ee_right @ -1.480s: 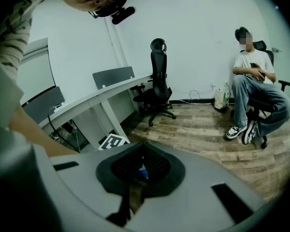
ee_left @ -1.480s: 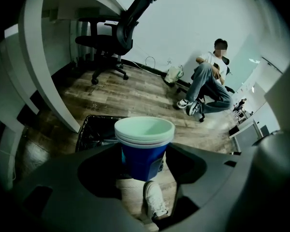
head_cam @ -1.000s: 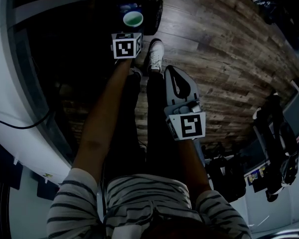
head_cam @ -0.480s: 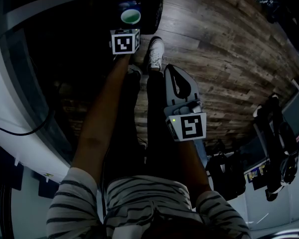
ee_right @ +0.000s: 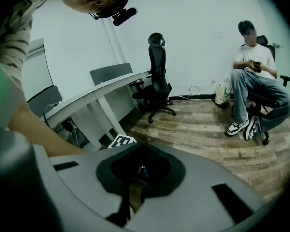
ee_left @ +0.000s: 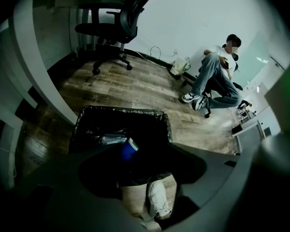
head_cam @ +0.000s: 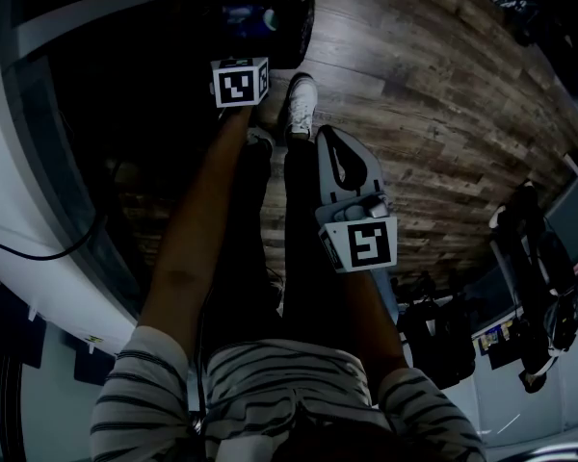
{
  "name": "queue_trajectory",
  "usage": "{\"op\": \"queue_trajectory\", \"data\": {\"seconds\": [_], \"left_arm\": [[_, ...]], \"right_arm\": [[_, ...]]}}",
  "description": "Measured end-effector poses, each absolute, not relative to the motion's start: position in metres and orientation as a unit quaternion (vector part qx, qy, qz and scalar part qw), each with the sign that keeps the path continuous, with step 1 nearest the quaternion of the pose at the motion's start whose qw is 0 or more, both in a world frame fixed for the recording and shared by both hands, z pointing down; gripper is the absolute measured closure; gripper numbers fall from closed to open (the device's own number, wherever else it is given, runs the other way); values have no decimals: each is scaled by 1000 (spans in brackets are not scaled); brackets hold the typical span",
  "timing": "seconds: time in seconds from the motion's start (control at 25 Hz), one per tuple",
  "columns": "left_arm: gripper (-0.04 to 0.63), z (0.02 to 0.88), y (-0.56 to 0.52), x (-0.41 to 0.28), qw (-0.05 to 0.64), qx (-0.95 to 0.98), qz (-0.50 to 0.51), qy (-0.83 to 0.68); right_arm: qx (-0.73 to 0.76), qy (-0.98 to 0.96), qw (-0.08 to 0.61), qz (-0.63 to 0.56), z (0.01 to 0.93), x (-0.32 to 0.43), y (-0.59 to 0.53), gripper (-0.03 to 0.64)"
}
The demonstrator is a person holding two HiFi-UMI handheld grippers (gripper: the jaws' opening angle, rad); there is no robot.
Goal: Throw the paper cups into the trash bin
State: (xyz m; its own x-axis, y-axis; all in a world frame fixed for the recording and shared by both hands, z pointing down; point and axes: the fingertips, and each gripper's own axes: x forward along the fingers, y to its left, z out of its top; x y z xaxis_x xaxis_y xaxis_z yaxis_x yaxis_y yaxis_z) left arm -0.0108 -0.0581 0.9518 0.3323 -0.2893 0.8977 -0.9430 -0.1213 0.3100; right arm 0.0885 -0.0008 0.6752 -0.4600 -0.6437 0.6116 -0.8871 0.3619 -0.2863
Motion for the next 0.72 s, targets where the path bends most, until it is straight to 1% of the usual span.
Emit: {"op": "queue_trajectory", "data": {"seconds": [0.24, 0.44, 0.72], "left_arm": [[305, 937, -59, -7, 472, 669, 336, -466], [349, 911, -60, -5, 462, 676, 325, -472], [384, 869, -62, -4, 460, 681, 304, -482]], "right_arm": [[473, -808, 200, 288, 668, 89, -1, 607], [470, -808, 213, 285, 657, 91, 5, 609], [463, -825, 193, 261, 632, 87, 2, 609]]}}
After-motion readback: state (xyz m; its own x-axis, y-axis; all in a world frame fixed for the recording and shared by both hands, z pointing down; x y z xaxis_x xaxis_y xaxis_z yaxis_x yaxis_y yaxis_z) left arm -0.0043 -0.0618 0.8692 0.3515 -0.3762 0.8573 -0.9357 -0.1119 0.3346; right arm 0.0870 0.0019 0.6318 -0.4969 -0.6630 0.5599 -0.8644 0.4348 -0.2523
